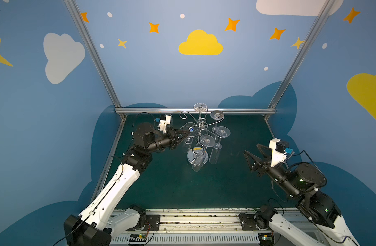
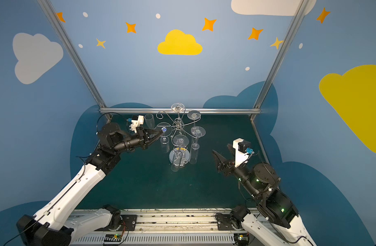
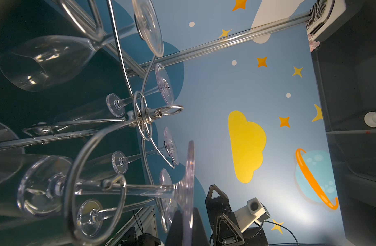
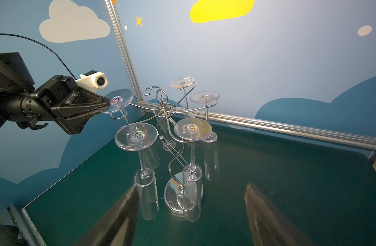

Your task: Take the wine glass off the wine glass rack

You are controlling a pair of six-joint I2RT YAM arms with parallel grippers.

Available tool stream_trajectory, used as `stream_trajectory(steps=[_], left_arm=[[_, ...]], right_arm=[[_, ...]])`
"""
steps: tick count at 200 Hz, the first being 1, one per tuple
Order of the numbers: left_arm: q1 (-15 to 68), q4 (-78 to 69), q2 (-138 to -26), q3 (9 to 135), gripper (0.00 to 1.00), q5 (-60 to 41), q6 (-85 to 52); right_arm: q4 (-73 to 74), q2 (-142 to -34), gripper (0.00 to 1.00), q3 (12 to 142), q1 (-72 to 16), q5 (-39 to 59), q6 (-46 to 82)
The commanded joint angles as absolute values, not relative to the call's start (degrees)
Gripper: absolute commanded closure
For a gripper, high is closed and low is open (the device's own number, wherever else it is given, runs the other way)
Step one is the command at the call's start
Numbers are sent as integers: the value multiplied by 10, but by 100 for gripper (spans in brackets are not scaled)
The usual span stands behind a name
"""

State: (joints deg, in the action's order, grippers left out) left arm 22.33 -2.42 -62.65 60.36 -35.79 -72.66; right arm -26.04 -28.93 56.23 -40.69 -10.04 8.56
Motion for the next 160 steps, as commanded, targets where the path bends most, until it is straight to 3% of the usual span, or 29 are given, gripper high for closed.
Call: stream_trajectory(steps=[1, 99, 160], left_arm=[[227, -48, -603, 589, 97, -355, -723], [232, 43, -488, 535, 97, -268, -695], [232, 180, -379, 537, 97, -156, -572]], right_arm=[[-265, -287, 22, 568, -406, -103, 78], [-261, -308, 22, 581, -406, -74, 66], [-261, -320, 22, 590, -406, -73, 75]])
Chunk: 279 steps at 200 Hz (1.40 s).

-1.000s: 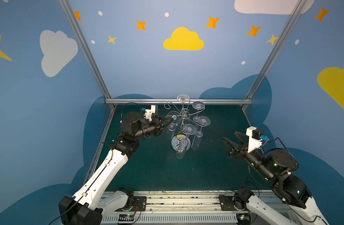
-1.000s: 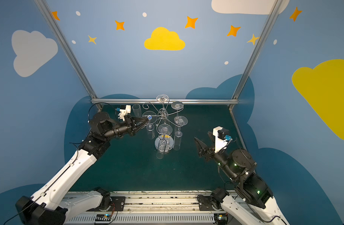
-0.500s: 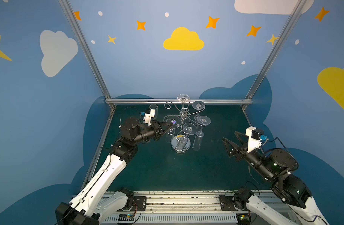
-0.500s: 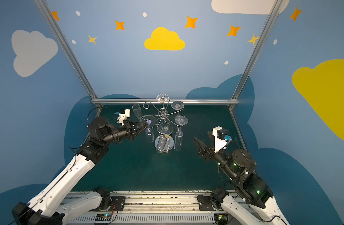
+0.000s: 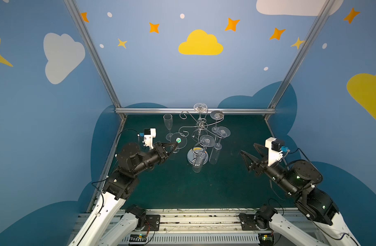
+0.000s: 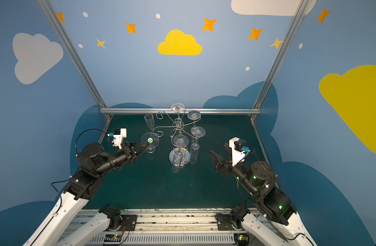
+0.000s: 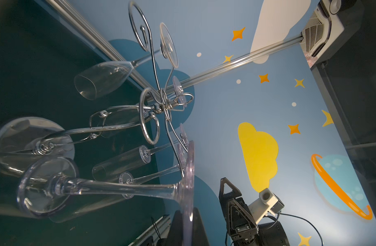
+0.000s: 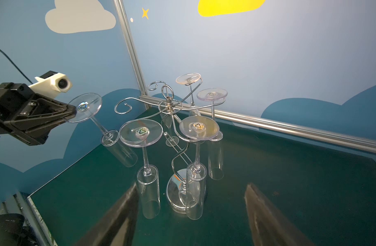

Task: Take the wine glass off the wine glass rack
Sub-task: 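Lift the flute off the rack with the left gripper while the right arm reaches in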

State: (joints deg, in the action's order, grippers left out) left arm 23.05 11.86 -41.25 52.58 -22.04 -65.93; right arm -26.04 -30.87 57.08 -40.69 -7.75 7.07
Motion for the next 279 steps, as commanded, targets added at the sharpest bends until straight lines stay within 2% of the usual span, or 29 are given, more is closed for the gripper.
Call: stream_trajectory(steps=[1, 49, 75, 126, 188, 238, 279], left_arm=[[232, 183, -378, 538, 97, -154, -569], [231, 315, -352, 621, 97, -37, -296], [231, 330, -352, 656, 97, -19, -162], [232, 282, -378, 686, 97, -72, 8], [245, 224, -395, 688, 97, -116, 121], [336, 216, -432, 708, 97, -76, 232], [478, 203, -468, 702, 97, 70, 376]], right_arm=[[-260, -321, 22, 591, -406, -73, 75], [-236, -365, 23, 608, -406, -46, 88], [-239, -389, 23, 631, -406, -28, 87], [-254, -428, 23, 680, -407, 6, 68], [-284, -489, 23, 760, -409, 86, 53], [-289, -536, 23, 802, -417, 134, 54], [-310, -570, 23, 841, -420, 140, 59]])
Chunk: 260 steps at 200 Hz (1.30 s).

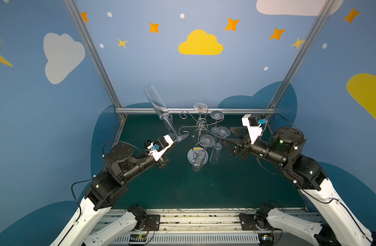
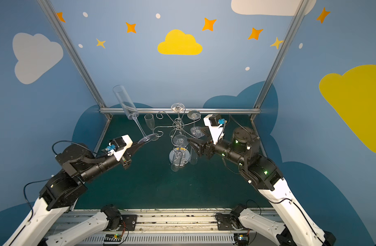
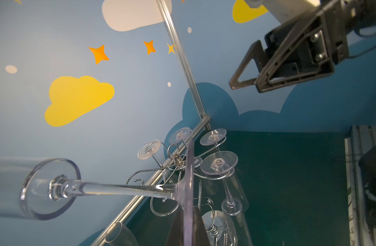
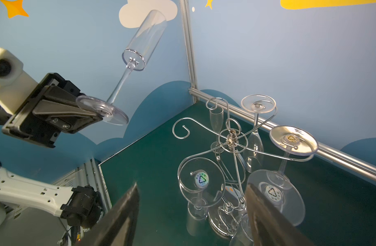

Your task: Take the wine glass off the wine glass rack

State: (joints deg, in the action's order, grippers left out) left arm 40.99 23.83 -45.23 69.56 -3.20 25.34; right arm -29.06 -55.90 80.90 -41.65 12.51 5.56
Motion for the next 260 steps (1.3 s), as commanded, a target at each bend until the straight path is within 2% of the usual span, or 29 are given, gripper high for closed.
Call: stream_trajectory(steps=[1, 25, 63, 134, 182, 260], left_arm=[[482, 202, -470, 701, 97, 75, 380], [562, 169, -500, 689, 97, 161, 464], [639, 86, -540, 664, 97, 233, 572], [702, -25, -593, 638, 97, 292, 709], [706, -30, -606, 633, 97, 304, 720], [708, -25, -626, 642, 97, 301, 722]], right_arm=[[-310, -571, 23, 842, -420, 140, 60], [-309, -586, 23, 857, -421, 160, 71], [-291, -600, 23, 861, -424, 199, 93], [-292, -611, 26, 848, -434, 201, 94], [-271, -611, 37, 829, -437, 208, 102], [-236, -618, 67, 800, -440, 222, 120]])
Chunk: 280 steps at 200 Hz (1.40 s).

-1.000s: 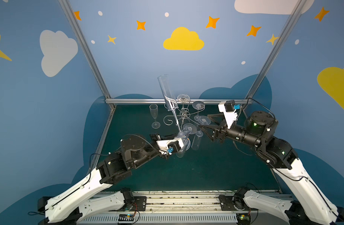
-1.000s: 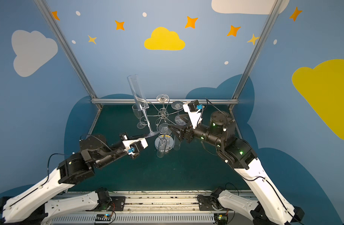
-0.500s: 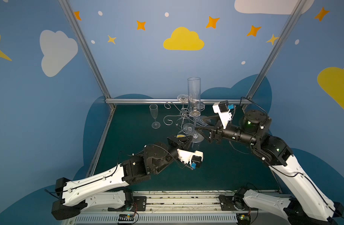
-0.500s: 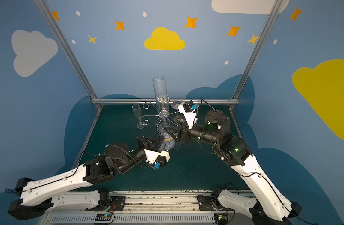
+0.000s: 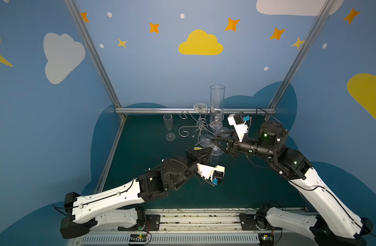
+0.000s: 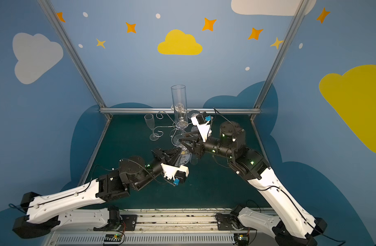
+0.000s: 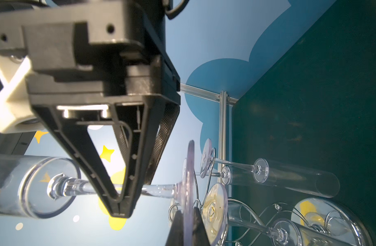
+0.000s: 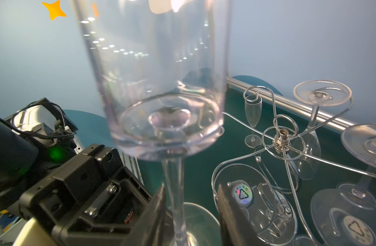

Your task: Take the wine glass off the wine glass rack

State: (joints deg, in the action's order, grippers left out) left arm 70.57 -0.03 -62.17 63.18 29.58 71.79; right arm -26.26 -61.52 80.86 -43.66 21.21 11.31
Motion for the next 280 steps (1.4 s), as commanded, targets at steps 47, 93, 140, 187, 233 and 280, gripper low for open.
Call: stream_trajectory(steps=[47, 93, 140, 187, 233, 280], left_arm=[[708, -28, -632, 649, 97, 300, 719], [708, -38, -619, 640, 67, 294, 696], [722, -42, -590, 638, 29, 267, 616], [698, 51, -546, 706, 20, 177, 338], [594, 110, -520, 751, 17, 39, 90], [450, 96, -536, 774, 17, -155, -114]], right_arm=[[-226, -617, 89, 791, -441, 221, 120], [-217, -614, 100, 784, -441, 217, 113], [-219, -611, 100, 786, -441, 209, 98], [-222, -605, 100, 772, -441, 213, 87], [-205, -593, 100, 746, -444, 246, 84], [-218, -596, 100, 744, -460, 277, 78]])
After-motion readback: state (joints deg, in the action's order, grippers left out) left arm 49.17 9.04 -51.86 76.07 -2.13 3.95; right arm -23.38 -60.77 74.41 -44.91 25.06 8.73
